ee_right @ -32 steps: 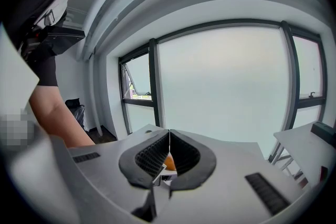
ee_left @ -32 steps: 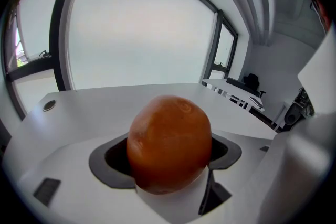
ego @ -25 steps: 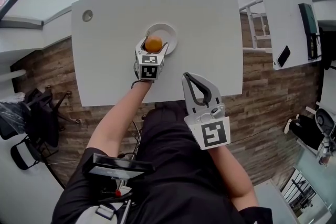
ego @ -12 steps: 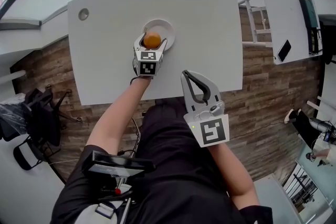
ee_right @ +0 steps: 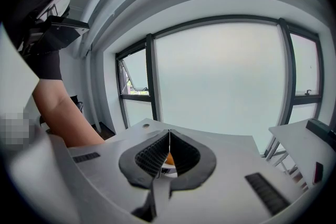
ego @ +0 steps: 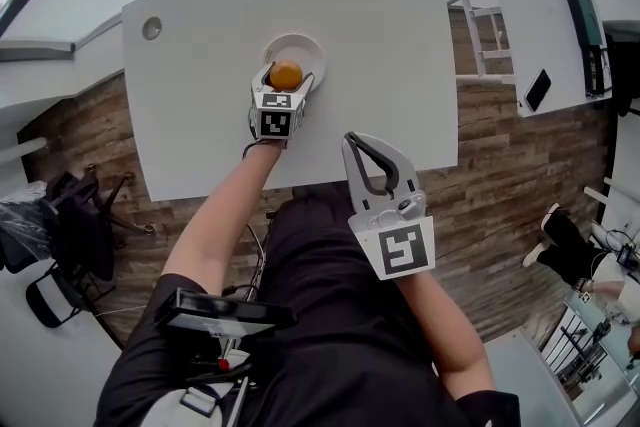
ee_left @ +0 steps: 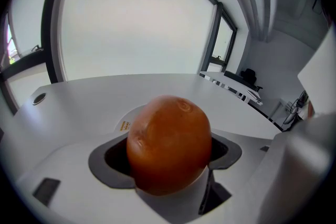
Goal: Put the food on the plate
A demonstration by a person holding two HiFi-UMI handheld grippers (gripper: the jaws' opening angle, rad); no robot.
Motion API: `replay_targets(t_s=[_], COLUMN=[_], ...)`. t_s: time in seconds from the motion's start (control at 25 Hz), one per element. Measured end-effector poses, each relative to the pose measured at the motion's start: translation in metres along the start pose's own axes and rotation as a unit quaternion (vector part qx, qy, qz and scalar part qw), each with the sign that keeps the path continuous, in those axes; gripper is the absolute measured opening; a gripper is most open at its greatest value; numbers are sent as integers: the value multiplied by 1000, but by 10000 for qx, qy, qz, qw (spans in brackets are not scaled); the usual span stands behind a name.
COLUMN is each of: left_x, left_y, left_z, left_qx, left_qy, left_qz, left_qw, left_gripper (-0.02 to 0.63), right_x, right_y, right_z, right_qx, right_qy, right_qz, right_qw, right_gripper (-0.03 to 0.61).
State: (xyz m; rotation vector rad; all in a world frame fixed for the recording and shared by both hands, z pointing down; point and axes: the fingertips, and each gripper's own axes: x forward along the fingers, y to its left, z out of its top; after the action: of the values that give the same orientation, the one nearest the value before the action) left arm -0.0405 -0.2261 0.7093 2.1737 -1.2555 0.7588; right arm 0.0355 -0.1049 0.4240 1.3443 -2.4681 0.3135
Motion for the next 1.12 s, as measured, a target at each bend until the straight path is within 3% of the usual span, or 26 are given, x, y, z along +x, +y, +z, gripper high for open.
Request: replay_targets(t_s=[0.68, 0.96, 1.12], left_x=[-2, -14, -23], left_y=[-5, -1, -4], left_z=[-6, 4, -1], left_qx=[119, -249, -275], left_qy=[130, -148, -157], left_qz=[89, 283, 291], left_qw=[9998, 9992, 9991], left_gripper=[374, 374, 374], right_x=[-22, -31, -41], right_y=[-11, -10, -8], right_z=[0, 3, 12], right_qx=[235, 193, -47], right_qy=[-100, -213, -522], right_qz=[-174, -208, -336], right_qw=[9995, 9994, 9981], right_gripper=[8, 8, 8])
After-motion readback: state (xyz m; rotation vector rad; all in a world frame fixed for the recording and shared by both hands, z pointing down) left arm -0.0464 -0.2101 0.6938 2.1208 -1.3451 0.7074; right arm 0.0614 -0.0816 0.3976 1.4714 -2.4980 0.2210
